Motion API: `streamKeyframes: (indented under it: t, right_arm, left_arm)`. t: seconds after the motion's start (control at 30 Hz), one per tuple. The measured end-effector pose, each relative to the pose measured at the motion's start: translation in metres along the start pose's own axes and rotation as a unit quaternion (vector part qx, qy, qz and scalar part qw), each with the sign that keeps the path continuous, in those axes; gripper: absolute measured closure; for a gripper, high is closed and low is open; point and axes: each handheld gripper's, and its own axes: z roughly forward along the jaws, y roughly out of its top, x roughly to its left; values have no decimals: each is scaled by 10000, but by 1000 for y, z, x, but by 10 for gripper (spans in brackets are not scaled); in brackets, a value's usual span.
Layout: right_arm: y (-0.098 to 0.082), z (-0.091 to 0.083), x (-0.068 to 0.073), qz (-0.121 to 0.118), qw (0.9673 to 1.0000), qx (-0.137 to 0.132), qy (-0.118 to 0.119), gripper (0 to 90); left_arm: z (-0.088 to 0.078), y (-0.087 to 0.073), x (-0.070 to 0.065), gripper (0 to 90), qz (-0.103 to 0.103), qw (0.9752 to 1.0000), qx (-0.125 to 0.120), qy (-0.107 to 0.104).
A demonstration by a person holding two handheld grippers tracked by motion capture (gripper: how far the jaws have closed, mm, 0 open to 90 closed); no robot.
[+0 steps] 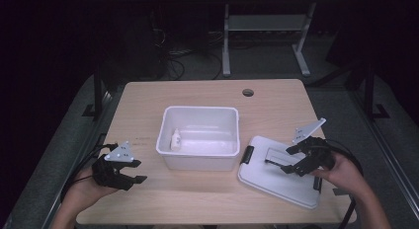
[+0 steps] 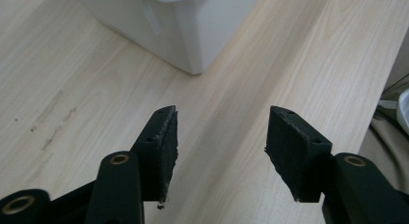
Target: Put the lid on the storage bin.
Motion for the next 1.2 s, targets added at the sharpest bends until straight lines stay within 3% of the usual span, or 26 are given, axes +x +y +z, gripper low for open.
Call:
streamKeyframes:
  t: [0.23,0.57,0.93,1.2]
  right_arm:
    - [-1,-1,0,-1,10000,-23,-9,272]
    - [-1,1,1,-19,10000,-6,15,272]
    - [0,4,3,-36,10000,19,29,276]
    - [0,8,4,-66,10000,38,24,330]
  left_arm:
    - [9,-7,-4,412,27,10000,1,1]
    - [20,-20,-10,390,-105,9999,-48,-24]
    - [26,-26,-16,386,-103,9998,-33,149]
    - [30,-32,-17,384,-158,9995,-53,270]
